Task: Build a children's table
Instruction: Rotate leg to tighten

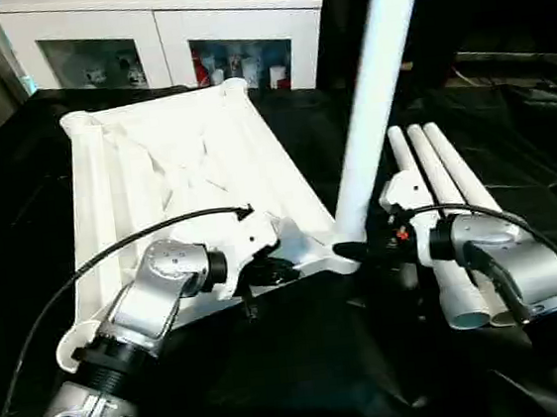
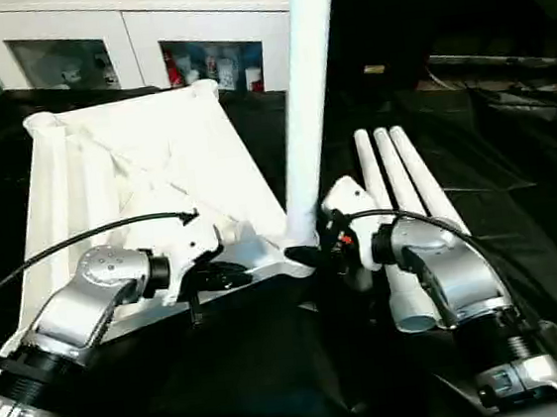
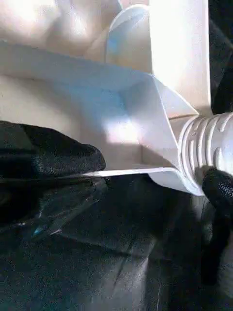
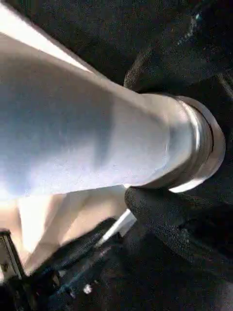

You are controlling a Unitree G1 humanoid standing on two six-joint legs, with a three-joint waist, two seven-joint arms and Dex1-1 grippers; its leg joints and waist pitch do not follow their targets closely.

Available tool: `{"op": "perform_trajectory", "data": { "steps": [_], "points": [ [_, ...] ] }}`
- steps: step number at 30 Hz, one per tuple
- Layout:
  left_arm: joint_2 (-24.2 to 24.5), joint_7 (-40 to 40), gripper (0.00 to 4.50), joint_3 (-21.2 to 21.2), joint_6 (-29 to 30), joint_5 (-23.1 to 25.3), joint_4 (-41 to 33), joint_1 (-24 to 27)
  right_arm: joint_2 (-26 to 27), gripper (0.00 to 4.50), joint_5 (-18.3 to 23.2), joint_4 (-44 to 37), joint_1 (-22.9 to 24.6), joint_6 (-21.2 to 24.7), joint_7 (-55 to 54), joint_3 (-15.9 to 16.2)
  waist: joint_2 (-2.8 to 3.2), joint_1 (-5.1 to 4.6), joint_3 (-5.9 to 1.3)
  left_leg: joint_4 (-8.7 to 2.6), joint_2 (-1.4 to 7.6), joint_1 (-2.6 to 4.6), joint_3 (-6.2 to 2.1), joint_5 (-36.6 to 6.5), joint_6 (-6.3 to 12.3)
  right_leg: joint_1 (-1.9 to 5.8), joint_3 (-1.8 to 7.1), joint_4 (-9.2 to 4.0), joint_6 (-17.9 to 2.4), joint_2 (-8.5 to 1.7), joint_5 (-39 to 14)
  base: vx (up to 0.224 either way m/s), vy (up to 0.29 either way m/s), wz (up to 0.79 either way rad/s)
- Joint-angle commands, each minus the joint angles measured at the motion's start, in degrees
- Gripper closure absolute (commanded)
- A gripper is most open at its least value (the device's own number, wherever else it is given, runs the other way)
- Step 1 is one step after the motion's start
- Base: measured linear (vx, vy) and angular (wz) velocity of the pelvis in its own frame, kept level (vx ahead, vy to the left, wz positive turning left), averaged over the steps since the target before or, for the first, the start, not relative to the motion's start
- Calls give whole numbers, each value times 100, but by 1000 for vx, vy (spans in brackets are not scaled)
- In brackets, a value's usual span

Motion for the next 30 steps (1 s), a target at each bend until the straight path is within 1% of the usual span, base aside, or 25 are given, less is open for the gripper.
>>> {"op": "perform_trajectory", "data": {
  "steps": [1, 2, 3, 4, 5, 6, 7, 8, 9, 10, 12, 13, 14, 15, 16, 17, 18, 20, 23, 25, 26, 27, 28, 29, 30],
  "points": [
    [-357, 276, 450, 81, -21, -155, -54, -212, 264, 180, -148, 368, -113, 130, -802, -161, -40, -17, -448, -375, 336, 67, -190, -799, 211, 324, 369, -469, -923, -592, -1600, 0, 0, 0],
    [-447, 484, 450, 113, 35, -94, 71, -273, 407, 181, -159, 486, -149, 170, -1074, -233, -40, -30, -453, -371, 329, 65, -187, -791, 202, 322, 369, -473, -911, -589, -1601, 0, 0, 0],
    [-583, 805, 450, 163, 119, -1, 270, -371, 628, 181, -174, 671, -208, 233, -1490, -344, -35, -57, -456, -371, 337, 83, -184, -801, 175, 307, 377, -473, -948, -589, -1559, 0, 0, 0],
    [-596, 836, 450, 170, 126, 5, 287, -380, 644, 183, -176, 687, -213, 236, -1523, -352, -37, -84, -454, -371, 317, 88, -186, -848, 152, 309, 367, -485, -952, -576, -1625, 0, 0, 0],
    [-963, 1686, 450, 354, 302, 159, 763, -632, 1091, 183, -223, 1134, -362, 319, -2431, -563, -43, -97, -451, -367, 321, 93, -178, -859, 131, 300, 376, -481, -955, -578, -1629, 0, 0, 0],
    [-1102, 1964, 450, 427, 398, 188, 919, -727, 1246, 184, -246, 1322, -426, 302, -2754, -624, -46, -102, -437, -363, 300, 99, -178, -905, 80, 302, 373, -525, -910, -601, -1866, 0, 0, 0],
    [-1228, 2191, 450, 482, 451, 206, 1047, -807, 1391, 184, -252, 1504, -485, 272, -3015, -668, -46, -98, -446, -365, 301, 102, -185, -910, 66, 312, 367, -523, -885, -608, -1924, 0, 0, 0],
    [-1335, 2388, 450, 523, 461, 219, 1147, -876, 1514, 184, -250, 1661, -541, 234, -3202, -698, -41, -85, -445, -370, 312, 111, -188, -905, 77, 304, 374, -533, -836, -615, -1934, 0, 0, 0],
    [-1495, 2589, 450, 582, 466, 194, 1266, -961, 1695, 184, -217, 1901, -635, 150, -3452, -758, -46, -88, -429, -376, 310, 104, -185, -922, 92, 298, 373, -543, -820, -604, -1933, 0, 0, 0],
    [-1607, 2719, 450, 628, 459, 184, 1350, -1018, 1822, 184, -202, 2065, -701, 89, -3625, -810, -32, -101, -435, -379, 319, 125, -191, -1004, 81, 287, 371, -548, -826, -613, -1949, 0, 0, 0],
    [-1703, 2855, 450, 649, 409, 206, 1418, -1067, 1944, 184, -182, 2196, -764, 22, -3745, -845, -38, -99, -440, -384, 312, 112, -192, -986, 91, 301, 371, -539, -798, -605, -1863, 0, 0, 0],
    [-1769, 2879, 450, 612, 348, 235, 1429, -1094, 2078, 184, -178, 2222, -837, -71, -3755, -833, -18, -92, -446, -385, 317, 103, -193, -958, 116, 305, 375, -516, -802, -603, -1717, 0, 0, 0],
    [-1783, 2851, 450, 576, 292, 264, 1447, -1110, 2143, 184, -198, 2224, -889, -134, -3731, -830, -21, -96, -445, -391, 326, 104, -195, -954, 123, 301, 378, -512, -809, -605, -1659, 0, 0, 0],
    [-1791, 2827, 450, 555, 259, 282, 1463, -1121, 2183, 150, -218, 2230, -925, -177, -3720, -833, -20, -96, -447, -391, 322, 96, -192, -932, 147, 310, 379, -500, -822, -602, -1555, 0, 0, 0],
    [-1765, 2754, 450, 517, 237, 298, 1447, -1108, 2190, 150, -207, 2202, -942, -205, -3667, -850, -15, -94, -445, -392, 322, 94, -192, -919, 164, 315, 380, -493, -847, -602, -1476, 0, 0, 0],
    [-1750, 2724, 450, 495, 227, 301, 1447, -1105, 2193, 129, -200, 2206, -958, -231, -3653, -866, -17, -94, -443, -392, 323, 98, -188, -932, 175, 314, 384, -491, -871, -603, -1449, 0, 0, 0],
    [-1735, 2685, 450, 474, 209, 297, 1445, -1101, 2188, 115, -181, 2210, -970, -251, -3648, -886, -19, -97, -440, -391, 320, 98, -185, -953, 179, 315, 384, -499, -874, -607, -1475, 0, 0, 0],
    [-1728, 2625, 450, 476, 245, 248, 1427, -1080, 2138, 107, -208, 2226, -996, -312, -3602, -865, -9, -101, -430, -399, 316, 92, -192, -1000, 181, 321, 376, -507, -862, -607, -1587, 0, 0, 0],
    [-1698, 2439, 450, 472, 251, 148, 1328, -1008, 1982, 76, -234, 2144, -1011, -383, -3485, -836, -28, -112, -431, -392, 316, 97, -188, -1022, 177, 320, 375, -520, -840, -605, -1687, 0, 0, 0],
    [-1618, 2257, 450, 435, 178, 123, 1237, -938, 1849, 69, -165, 1896, -948, -293, -3213, -816, -29, -108, -434, -392, 317, 90, -188, -984, 204, 324, 379, -512, -841, -605, -1639, 0, 0, 0],
    [-1578, 2164, 450, 424, 151, 107, 1191, -903, 1775, 42, -154, 1759, -905, -256, -3073, -793, -41, -102, -431, -390, 315, 86, -183, -949, 239, 327, 383, -511, -842, -603, -1598, 0, 0, 0],
    [-1520, 2058, 450, 408, 139, 93, 1141, -866, 1659, 42, -153, 1576, -835, -205, -2872, -730, -52, -97, -443, -388, 319, 74, -184, -855, 273, 344, 384, -484, -852, -601, -1474, 0, 0, 0],
    [-1455, 1934, 450, 384, 114, 80, 1090, -829, 1536, 33, -145, 1388, -755, -142, -2646, -662, -51, -84, -447, -379, 317, 78, -171, -792, 318, 333, 389, -481, -871, -599, -1370, 0, 0, 0],
    [-1455, 1934, 450, 384, 114, 80, 1090, -829, 1536, 33, -145, 1388, -755, -142, -2646, -662, -51, -76, -450, -380, 325, 82, -178, -763, 334, 338, 386, -468, -889, -602, -1320, 0, 0, 0],
    [-1322, 1684, 450, 320, 58, 57, 993, -758, 1310, 33, -137, 1084, -616, -63, -2286, -540, -51, -68, -449, -376, 327, 73, -173, -712, 387, 343, 388, -472, -900, -605, -1278, 0, 0, 0]
  ]
}}
